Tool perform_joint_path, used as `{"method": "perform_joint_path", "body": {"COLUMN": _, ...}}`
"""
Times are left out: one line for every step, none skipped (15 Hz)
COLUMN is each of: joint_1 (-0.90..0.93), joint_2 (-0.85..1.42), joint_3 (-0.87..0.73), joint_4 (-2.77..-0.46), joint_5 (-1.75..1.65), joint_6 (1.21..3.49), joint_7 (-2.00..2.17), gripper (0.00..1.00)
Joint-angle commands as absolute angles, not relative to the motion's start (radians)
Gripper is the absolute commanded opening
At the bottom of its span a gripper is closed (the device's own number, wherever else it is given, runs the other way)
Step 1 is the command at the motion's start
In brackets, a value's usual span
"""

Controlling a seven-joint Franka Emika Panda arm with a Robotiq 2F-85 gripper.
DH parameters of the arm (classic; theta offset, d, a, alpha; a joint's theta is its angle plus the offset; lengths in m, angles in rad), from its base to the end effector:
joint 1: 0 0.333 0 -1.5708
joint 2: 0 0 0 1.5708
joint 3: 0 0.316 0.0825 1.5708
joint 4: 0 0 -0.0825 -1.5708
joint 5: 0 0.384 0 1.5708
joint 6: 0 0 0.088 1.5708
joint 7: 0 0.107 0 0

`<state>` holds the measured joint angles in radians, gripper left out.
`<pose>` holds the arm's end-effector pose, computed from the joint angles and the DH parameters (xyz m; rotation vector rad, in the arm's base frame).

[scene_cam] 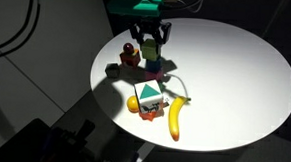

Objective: Pick up the lime green block and put it on the gray block

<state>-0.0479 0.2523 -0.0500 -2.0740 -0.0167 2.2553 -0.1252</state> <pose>0.5723 -0.0561 0.3024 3.1219 0.0616 -0.1142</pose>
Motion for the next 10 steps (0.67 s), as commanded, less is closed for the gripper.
{"method": "perform_joint_path", "body": {"joint_1": -0.053, "joint_2": 0.241, "joint_3": -0.049, "joint_4": -2.059, "joint_5": -0.030, "joint_6": 2.235, "joint_7": -0.117, "gripper": 0.34}}
{"method": "perform_joint_path", "body": {"joint_1": -0.053, "joint_2": 0.228, "joint_3": -0.051, "joint_4": -2.063, "joint_5": -0.033, "joint_6": 2.230, "joint_7": -0.113, "gripper": 0.32}}
{"method": "perform_joint_path", "body": {"joint_1": -0.054, "joint_2": 0.217, "joint_3": -0.052, "joint_4": -2.068, "joint_5": -0.033, "joint_6": 2.226, "joint_7": -0.114, "gripper": 0.32}}
{"method": "perform_joint_path", "body": {"joint_1": -0.054, "joint_2": 0.202, "joint_3": -0.053, "joint_4": -2.073, "joint_5": -0.033, "joint_6": 2.219, "joint_7": -0.113, "gripper": 0.31}}
{"method": "perform_joint_path", "body": {"joint_1": -0.053, "joint_2": 0.188, "joint_3": -0.053, "joint_4": -2.077, "joint_5": -0.034, "joint_6": 2.212, "joint_7": -0.114, "gripper": 0.31}}
{"method": "perform_joint_path", "body": {"joint_1": -0.051, "joint_2": 0.172, "joint_3": -0.055, "joint_4": -2.082, "joint_5": -0.038, "joint_6": 2.203, "joint_7": -0.109, "gripper": 0.31}}
{"method": "perform_joint_path", "body": {"joint_1": -0.049, "joint_2": 0.157, "joint_3": -0.054, "joint_4": -2.085, "joint_5": -0.039, "joint_6": 2.194, "joint_7": -0.110, "gripper": 0.31}}
{"method": "perform_joint_path", "body": {"joint_1": -0.047, "joint_2": 0.143, "joint_3": -0.052, "joint_4": -2.090, "joint_5": -0.042, "joint_6": 2.187, "joint_7": -0.110, "gripper": 0.31}}
{"method": "perform_joint_path", "body": {"joint_1": -0.044, "joint_2": 0.131, "joint_3": -0.049, "joint_4": -2.092, "joint_5": -0.044, "joint_6": 2.178, "joint_7": -0.112, "gripper": 0.31}}
{"method": "perform_joint_path", "body": {"joint_1": -0.041, "joint_2": 0.118, "joint_3": -0.044, "joint_4": -2.101, "joint_5": -0.049, "joint_6": 2.177, "joint_7": -0.124, "gripper": 0.31}}
